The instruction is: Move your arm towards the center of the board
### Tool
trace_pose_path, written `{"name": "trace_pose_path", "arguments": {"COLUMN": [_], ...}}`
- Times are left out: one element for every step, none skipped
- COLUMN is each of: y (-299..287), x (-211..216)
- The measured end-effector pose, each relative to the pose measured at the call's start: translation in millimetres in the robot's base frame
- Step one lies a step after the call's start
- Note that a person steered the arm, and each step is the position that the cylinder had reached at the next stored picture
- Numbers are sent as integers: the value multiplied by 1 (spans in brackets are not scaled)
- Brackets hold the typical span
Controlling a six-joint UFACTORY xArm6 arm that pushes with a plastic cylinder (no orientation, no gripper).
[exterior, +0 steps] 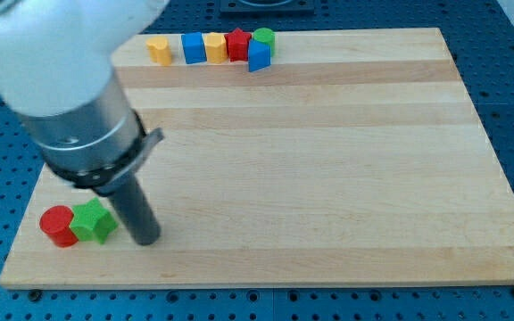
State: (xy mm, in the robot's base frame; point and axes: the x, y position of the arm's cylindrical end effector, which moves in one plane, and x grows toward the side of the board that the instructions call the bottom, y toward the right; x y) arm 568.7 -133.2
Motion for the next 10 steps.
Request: {"name": "trace_pose_path", "arguments": {"y": [43,56,56,63,65,65,65,64,62,61], "x": [-27,-48,-52,-70,-75,-75,-76,-81,-91,-110]}}
